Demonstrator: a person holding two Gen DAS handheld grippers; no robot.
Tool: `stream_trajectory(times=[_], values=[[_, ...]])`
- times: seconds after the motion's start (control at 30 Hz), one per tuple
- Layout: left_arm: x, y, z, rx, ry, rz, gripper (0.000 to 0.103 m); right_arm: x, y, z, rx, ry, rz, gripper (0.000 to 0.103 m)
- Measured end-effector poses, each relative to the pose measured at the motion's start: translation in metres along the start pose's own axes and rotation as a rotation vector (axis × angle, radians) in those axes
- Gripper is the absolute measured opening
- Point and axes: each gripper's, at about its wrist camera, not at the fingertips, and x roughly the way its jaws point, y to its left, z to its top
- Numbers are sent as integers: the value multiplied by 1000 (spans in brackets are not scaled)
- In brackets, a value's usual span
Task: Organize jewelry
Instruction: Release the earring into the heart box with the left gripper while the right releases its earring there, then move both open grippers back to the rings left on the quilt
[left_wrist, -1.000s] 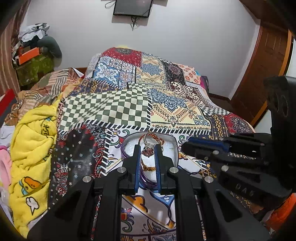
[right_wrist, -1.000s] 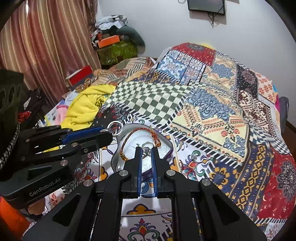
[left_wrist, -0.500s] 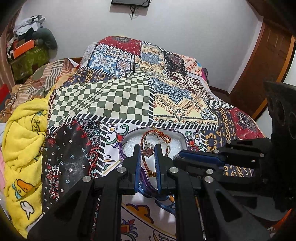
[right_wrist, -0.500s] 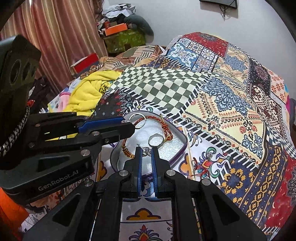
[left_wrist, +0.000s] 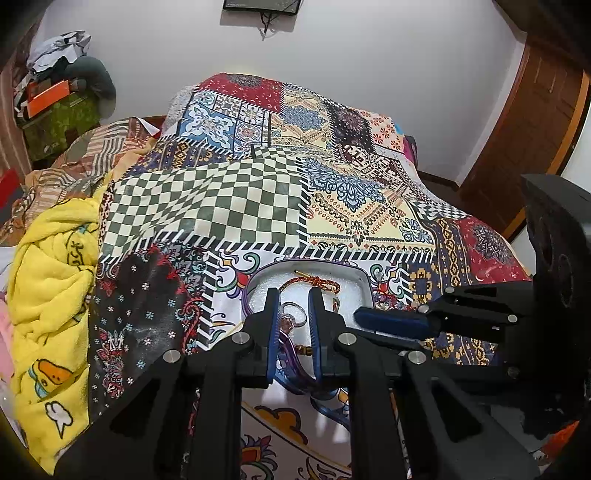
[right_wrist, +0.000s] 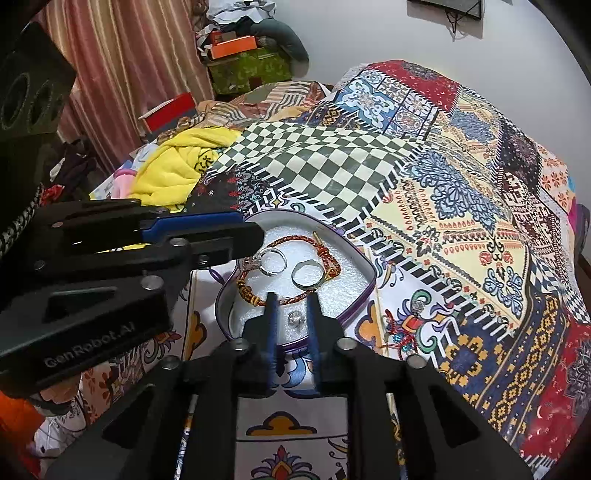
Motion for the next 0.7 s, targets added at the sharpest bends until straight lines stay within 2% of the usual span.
stream_trajectory(times=[0.03,0.1,0.17,0.3,0.37,0.7], values=[[-2,0,0,-2,-4,5,14,-2,0,0,2,-7,-6,30],[-9,1,0,-7,-14,17,19,-9,0,0,3,-33,-33,39],[-16,1,0,-11,-27,25,25,-18,1,0,0,-54,-52,40],[-33,-3,1,-7,-49,40,29,-33,-2,0,14,-79,-69,40],[-40,-6,1,-7,-60,48,38,-42,-4,-2,26,-90,-76,40],[-62,-26,-11,5,-60,78,47,-81,-25,-22,90,-131,-124,40]])
